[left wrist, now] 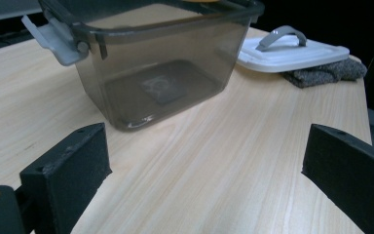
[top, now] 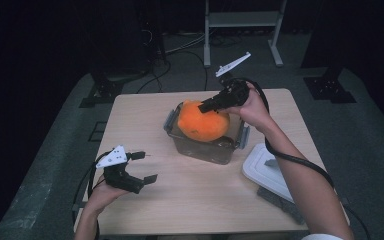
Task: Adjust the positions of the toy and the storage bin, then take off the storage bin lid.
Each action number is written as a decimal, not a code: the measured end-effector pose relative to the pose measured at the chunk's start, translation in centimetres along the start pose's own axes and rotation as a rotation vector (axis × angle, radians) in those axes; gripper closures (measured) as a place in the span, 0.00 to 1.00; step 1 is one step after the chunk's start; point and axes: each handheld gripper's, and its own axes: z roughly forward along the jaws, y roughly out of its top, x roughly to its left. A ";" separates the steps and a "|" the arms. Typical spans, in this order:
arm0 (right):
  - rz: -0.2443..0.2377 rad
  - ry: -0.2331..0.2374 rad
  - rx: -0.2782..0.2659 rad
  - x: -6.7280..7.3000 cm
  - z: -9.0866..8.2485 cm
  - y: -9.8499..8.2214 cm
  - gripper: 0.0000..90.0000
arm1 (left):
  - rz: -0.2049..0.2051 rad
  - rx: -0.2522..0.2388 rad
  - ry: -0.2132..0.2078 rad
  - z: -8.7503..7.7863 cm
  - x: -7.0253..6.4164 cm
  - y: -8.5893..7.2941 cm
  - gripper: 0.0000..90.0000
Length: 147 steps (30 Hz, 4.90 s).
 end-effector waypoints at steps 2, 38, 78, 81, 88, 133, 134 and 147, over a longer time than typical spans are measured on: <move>0.000 -0.002 0.003 -0.1 0.0 0.0 0.86 | -0.002 0.000 -0.001 0.0 0.0 0.0 0.03; 0.047 -0.036 0.014 -3.0 1.9 -1.5 0.86 | -0.006 -0.012 0.001 -0.9 -0.3 -0.2 0.03; 0.128 -0.050 0.120 -5.0 5.8 -4.0 0.84 | -0.011 -0.020 0.012 -1.4 -0.3 -0.3 0.03; 0.128 -0.056 0.134 -4.9 6.0 -4.0 0.84 | -0.011 -0.019 0.013 -1.4 -0.3 -0.3 0.03; 0.134 -0.060 0.146 -5.0 6.3 -4.2 0.84 | -0.010 -0.018 0.012 -1.4 -0.4 -0.3 0.03; 0.141 -0.053 0.168 -4.7 6.4 -4.8 0.78 | -0.007 -0.011 0.009 -1.2 -0.4 -0.3 0.03; 0.134 -0.063 0.172 -4.7 6.3 -4.7 0.76 | -0.006 -0.010 0.010 -1.2 -0.4 -0.3 0.03; 0.119 -0.029 0.067 -3.3 3.7 -4.9 0.65 | -0.008 -0.008 0.011 -1.3 -0.6 -0.4 0.03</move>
